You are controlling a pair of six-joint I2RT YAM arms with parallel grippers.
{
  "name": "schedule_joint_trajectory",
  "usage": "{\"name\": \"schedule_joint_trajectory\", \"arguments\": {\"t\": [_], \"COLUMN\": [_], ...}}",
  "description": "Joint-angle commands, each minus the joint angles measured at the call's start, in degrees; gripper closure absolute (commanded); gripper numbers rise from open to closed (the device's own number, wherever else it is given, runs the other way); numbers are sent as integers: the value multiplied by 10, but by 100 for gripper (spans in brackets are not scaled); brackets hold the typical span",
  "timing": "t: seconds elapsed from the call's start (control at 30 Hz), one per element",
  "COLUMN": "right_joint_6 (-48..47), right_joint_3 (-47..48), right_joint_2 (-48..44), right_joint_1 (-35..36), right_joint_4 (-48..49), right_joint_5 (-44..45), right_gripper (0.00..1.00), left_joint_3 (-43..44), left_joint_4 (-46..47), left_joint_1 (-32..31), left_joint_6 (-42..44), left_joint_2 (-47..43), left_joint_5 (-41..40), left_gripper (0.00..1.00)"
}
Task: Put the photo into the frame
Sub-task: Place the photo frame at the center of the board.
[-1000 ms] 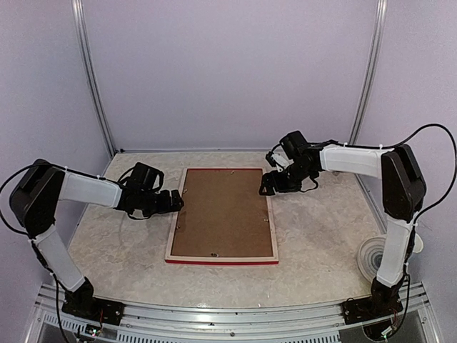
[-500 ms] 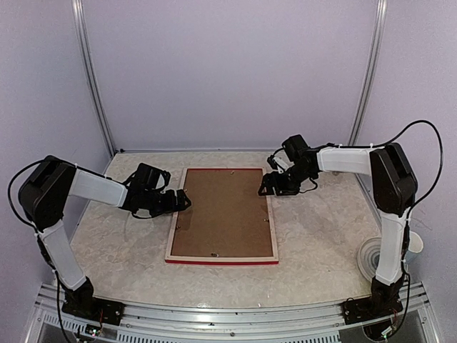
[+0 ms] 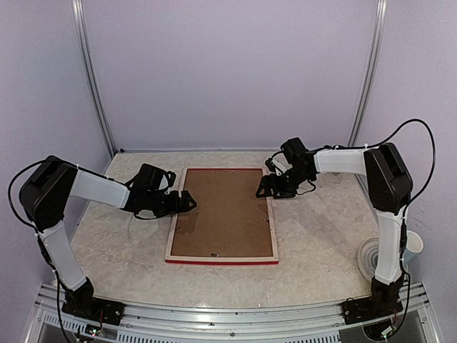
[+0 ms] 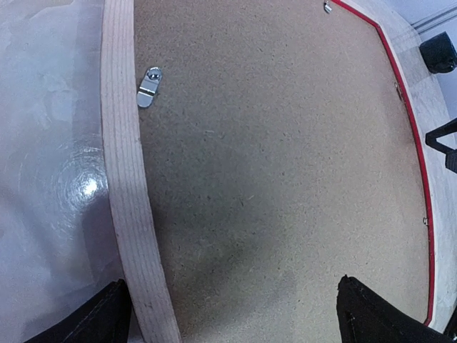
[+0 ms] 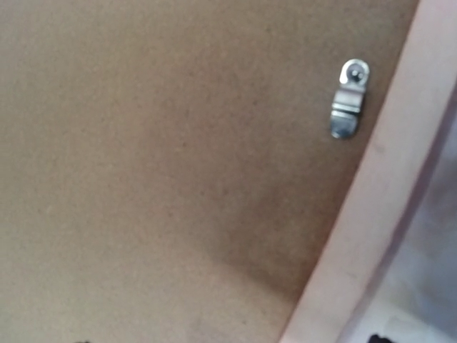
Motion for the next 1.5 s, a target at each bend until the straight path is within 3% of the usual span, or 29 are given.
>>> {"name": "schedule_joint_trajectory", "arguments": {"t": [0.0,0.8,1.3,1.47], "right_joint_6": [4,24,37,30], "right_joint_3": [1,-123,-231,-239], "right_joint_2": [13,-47,-142,-162], "right_joint_1": [-4,2,11,11], "right_joint_4": [13,76,89,73], "right_joint_5": [-17,-69,-27,27], "right_gripper": [17,22,22,21], "left_joint_3": [3,-26,-53,-49], "left_joint_4": [21,31,15,-18], "left_joint_1": [-13,-72,-135,-132], "left_joint_6": [-3,-21,-46,-46], "left_joint_2": [11,-15,-65,-86], "left_joint_5": [14,21,2,-56], "left_gripper": [1,1,1,1]}}
